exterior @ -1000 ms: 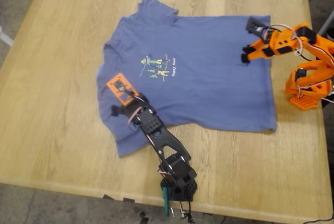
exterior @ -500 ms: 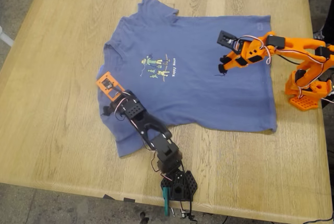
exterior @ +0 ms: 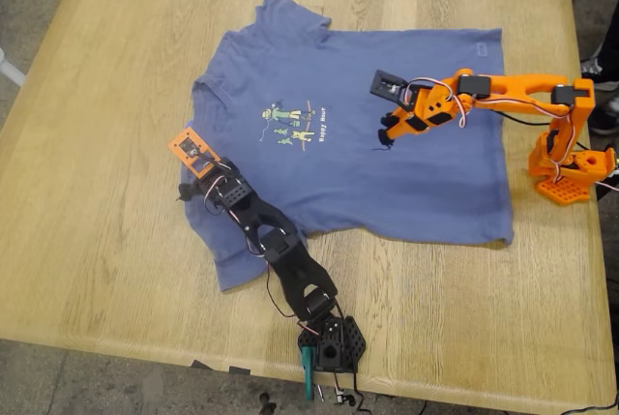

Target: Fold a T-shirt

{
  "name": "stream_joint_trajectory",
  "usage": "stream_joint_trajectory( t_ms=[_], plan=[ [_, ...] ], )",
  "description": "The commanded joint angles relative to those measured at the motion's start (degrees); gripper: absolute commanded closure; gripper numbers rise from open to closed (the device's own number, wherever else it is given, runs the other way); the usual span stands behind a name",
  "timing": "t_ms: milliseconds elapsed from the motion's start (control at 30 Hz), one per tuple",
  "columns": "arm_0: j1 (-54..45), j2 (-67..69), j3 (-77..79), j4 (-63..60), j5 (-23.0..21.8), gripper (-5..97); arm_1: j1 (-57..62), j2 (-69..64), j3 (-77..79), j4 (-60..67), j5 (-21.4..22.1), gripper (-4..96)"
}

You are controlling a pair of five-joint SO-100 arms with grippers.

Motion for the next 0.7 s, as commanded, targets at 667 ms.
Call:
stream_joint_trajectory(
  t_ms=[667],
  plan=[
    [1.3, -27.9, -40.4, 0.4, -3.9, 72, 0.0, -6.4, -4.7, -6.8, 1.1, 75.1]
  ],
)
